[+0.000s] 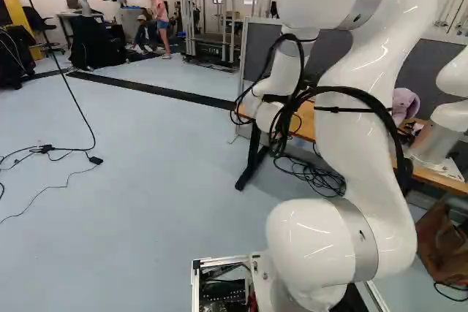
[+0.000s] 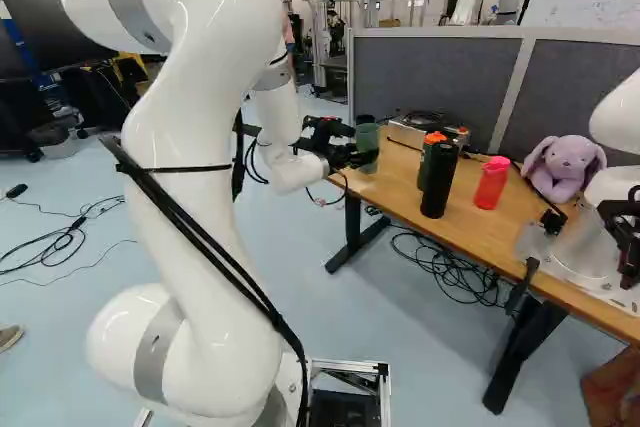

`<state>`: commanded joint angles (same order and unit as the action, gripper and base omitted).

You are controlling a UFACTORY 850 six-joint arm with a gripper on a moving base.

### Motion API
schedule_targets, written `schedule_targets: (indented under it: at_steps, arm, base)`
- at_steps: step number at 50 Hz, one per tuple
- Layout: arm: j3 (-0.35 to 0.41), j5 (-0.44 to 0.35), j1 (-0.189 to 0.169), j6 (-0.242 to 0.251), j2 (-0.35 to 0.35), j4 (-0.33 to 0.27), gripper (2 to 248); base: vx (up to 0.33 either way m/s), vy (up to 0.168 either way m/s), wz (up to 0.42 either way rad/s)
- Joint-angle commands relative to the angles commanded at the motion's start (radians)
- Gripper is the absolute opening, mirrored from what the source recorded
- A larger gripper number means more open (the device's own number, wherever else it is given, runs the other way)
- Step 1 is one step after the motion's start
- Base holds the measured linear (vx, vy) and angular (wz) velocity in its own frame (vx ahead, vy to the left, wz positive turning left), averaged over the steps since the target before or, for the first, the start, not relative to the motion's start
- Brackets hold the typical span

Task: Place the green cup on the table

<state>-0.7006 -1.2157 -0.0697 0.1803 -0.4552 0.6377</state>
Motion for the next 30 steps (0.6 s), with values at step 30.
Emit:
schedule_targets:
  at_steps: [30]
  arm:
    - [-0.016, -0.007, 0.0, 0.001, -0.081, 0.012, 119]
  base:
    - [0.0, 0.0, 0.0]
